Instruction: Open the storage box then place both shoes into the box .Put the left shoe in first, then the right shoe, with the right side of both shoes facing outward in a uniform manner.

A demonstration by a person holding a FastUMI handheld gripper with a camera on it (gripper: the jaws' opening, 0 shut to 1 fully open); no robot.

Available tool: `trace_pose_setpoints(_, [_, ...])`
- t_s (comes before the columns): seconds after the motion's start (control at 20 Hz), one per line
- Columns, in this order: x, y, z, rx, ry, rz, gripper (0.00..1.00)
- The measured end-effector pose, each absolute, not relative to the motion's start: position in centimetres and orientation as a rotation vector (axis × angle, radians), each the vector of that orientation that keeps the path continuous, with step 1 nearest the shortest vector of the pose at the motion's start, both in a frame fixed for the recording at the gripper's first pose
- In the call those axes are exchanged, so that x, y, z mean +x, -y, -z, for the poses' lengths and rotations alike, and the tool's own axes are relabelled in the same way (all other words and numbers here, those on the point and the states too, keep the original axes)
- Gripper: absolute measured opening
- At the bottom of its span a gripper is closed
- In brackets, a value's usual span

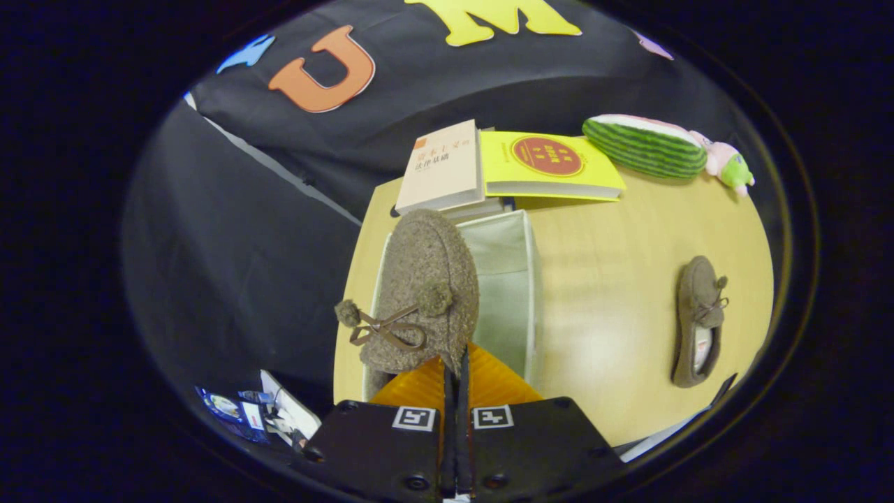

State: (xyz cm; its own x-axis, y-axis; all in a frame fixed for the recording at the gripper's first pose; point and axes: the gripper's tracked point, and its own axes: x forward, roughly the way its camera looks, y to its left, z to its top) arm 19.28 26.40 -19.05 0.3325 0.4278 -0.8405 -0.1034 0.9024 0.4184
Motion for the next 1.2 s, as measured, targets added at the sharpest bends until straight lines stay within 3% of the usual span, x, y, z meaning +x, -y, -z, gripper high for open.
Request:
trace_pose_setpoints(0.65, [19.7,-31.9,24.8,0.283,-1.162,-0.331,0.11])
trace_pose_setpoints(0.7, [19.4,-32.2,24.9,0.276,-1.158,-0.353,0.14])
trace_pose_setpoints(0.75, [19.3,-31.8,24.4,0.270,-1.141,-0.364,0.37])
trace_pose_setpoints(0.8, [19.4,-31.3,24.1,0.251,-1.125,-0.357,0.43])
trace_pose_setpoints(0.95, [19.5,-28.8,22.1,0.176,-1.063,-0.327,0.88])
trace_pose_setpoints(1.2, [18.3,-24.0,19.1,0.068,-1.009,-0.324,0.93])
